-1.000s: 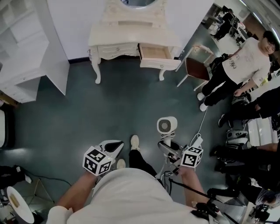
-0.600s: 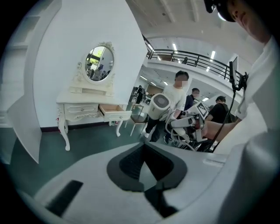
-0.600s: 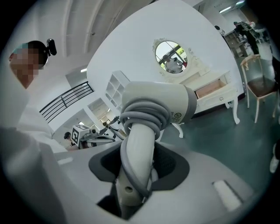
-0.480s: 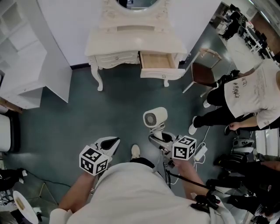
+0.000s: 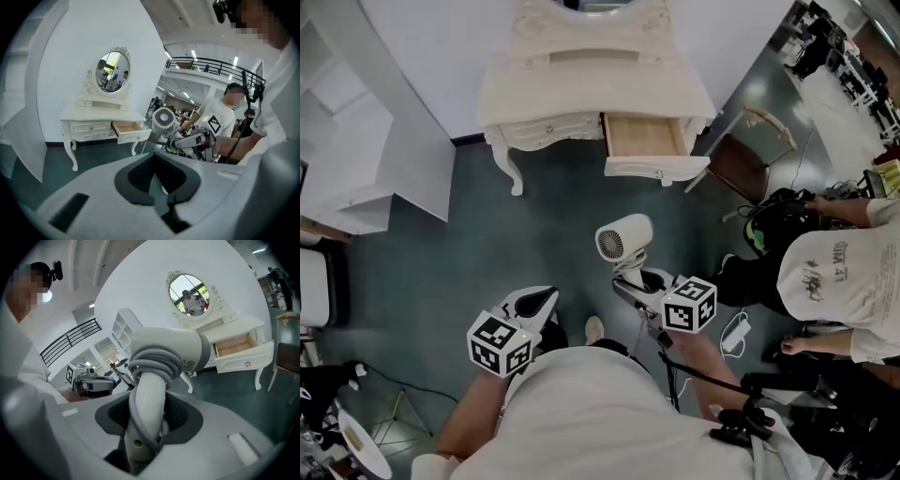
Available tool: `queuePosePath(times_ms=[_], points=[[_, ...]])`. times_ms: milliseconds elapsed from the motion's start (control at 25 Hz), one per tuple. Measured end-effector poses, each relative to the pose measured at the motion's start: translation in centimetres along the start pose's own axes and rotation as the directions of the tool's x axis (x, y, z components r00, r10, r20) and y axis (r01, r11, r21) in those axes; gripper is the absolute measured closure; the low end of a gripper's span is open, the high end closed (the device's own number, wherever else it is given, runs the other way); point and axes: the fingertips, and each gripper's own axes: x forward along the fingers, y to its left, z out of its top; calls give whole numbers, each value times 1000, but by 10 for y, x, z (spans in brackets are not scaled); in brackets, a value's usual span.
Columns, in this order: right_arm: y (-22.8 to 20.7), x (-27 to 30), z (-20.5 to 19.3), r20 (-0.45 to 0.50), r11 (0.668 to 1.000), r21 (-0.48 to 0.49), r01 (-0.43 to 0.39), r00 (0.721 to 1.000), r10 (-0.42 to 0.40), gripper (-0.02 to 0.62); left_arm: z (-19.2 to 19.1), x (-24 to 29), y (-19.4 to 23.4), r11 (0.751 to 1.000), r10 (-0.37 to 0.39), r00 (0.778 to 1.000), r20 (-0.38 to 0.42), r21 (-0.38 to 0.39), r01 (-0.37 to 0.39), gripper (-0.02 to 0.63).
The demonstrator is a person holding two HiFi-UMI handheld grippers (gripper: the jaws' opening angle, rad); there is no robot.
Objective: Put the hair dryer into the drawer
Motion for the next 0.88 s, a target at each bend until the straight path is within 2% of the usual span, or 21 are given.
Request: queuePosePath(times_ms=[280, 480, 680, 880], points=[[-48, 45, 43, -3, 997, 42, 66, 998, -66, 430, 33, 34, 75, 999, -50, 998, -25, -1, 50, 603], [-74, 76, 89, 22, 985, 72, 154, 988, -156, 430, 78, 51, 131, 990, -126, 991, -52, 55, 129, 603], [-103, 108, 134, 64, 963, 118, 243, 966, -251, 430, 120, 63, 186, 972, -200, 977, -77, 110, 208, 603], [-126, 131, 167, 114, 930, 199, 308, 936, -334, 430, 138, 71, 230, 952, -259, 959, -116, 135, 273, 603]])
